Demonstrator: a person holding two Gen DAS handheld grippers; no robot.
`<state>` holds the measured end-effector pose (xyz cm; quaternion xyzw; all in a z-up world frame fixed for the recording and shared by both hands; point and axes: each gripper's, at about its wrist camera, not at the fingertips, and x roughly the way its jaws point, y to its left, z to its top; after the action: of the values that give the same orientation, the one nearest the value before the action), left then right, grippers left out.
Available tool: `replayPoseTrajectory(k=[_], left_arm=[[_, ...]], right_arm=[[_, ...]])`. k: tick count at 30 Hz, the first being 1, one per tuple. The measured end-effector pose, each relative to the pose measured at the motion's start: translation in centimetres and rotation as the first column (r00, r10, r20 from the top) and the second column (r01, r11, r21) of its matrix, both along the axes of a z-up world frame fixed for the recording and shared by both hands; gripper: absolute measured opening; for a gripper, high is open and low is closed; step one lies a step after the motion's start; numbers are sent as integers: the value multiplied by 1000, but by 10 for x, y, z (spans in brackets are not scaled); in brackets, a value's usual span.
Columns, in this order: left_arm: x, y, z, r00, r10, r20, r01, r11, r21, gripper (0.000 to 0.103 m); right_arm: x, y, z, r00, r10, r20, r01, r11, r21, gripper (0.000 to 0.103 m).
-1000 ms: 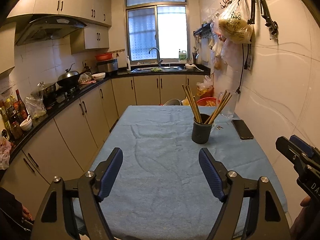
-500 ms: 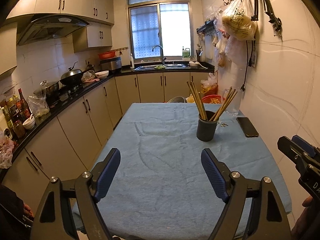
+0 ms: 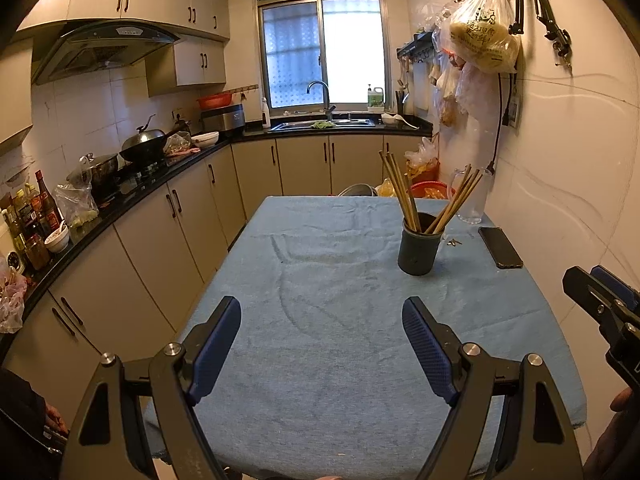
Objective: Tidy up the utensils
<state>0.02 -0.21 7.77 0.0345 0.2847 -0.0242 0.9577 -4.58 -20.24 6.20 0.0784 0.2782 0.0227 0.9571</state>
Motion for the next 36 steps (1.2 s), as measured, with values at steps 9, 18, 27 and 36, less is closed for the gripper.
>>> replayPoseTrajectory(k=[9,18,27,36], left_arm=[[5,1,-4,1000,-1,-13,1,1000,1,83],[12,5,-7,999,-7,-32,6,1000,-4,83],[14,6,-7,999,-4,-35,3,1000,-5,84],[12,6,-6,1000,0,-30,0,1000,0,83]], right_arm=[[5,4,-5,1000,-4,-12,4,1000,-8,70],[12,4,-8,1000,-9,-20,9,1000,-6,70],[18,8,-10,1000,-3,-26,3,1000,-14,70],[16,9,-8,1000,1,-19,-2,1000,-20,70]])
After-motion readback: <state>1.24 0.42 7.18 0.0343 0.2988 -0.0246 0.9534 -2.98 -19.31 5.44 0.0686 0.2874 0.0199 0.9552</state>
